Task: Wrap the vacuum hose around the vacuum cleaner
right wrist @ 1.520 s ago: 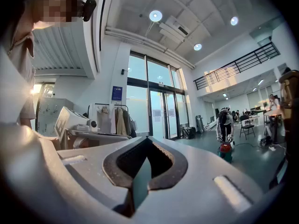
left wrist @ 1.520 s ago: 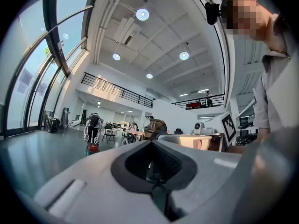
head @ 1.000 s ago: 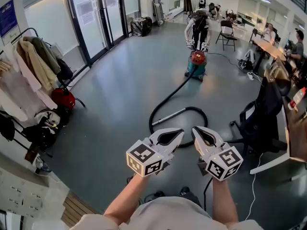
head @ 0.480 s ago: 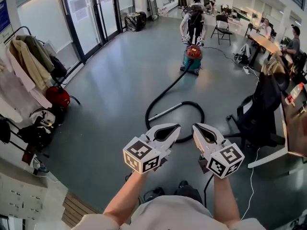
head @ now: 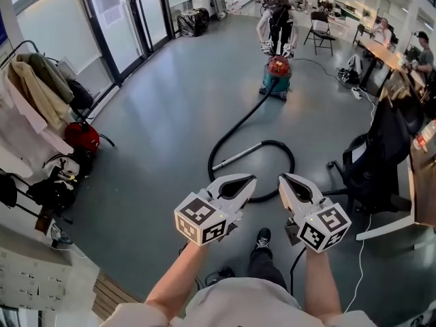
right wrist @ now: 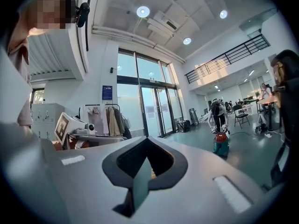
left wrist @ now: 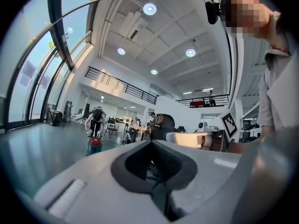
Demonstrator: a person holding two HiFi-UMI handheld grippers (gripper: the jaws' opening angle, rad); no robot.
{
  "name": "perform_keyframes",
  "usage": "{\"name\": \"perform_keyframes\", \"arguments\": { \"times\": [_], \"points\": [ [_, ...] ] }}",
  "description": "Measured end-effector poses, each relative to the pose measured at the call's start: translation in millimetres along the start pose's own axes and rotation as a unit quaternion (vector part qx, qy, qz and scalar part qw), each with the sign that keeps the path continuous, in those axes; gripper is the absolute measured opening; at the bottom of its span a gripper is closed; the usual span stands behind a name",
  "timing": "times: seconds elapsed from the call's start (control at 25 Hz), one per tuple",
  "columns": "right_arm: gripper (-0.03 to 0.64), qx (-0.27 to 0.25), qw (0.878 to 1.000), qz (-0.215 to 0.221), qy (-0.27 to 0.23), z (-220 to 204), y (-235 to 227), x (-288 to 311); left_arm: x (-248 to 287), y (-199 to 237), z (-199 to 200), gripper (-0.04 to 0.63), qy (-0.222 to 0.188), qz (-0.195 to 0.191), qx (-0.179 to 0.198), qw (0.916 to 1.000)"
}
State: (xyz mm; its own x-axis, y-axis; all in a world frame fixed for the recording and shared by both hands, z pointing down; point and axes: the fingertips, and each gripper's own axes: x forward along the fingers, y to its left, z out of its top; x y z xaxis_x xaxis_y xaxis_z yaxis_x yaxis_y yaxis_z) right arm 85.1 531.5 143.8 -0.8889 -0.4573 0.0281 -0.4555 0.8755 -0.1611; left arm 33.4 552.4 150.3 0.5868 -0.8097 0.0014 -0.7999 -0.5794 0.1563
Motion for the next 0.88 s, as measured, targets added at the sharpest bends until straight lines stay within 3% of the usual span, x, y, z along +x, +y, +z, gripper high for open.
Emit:
{"name": "perform_keyframes", "arguments": {
  "times": [0.6, 0.88],
  "points": [
    [0.021, 0.044, 0.998, 0.026, 0.022, -6, -218, 106, 182, 134, -23, 0.0, 0.06, 0.039, -0.028, 0.9971],
    [0.021, 0.06, 0.996, 0.044, 0.038, -6, -295, 141, 251, 178, -24, 0.0, 0.074, 0.052, -0.022, 0.9956]
  ]
}}
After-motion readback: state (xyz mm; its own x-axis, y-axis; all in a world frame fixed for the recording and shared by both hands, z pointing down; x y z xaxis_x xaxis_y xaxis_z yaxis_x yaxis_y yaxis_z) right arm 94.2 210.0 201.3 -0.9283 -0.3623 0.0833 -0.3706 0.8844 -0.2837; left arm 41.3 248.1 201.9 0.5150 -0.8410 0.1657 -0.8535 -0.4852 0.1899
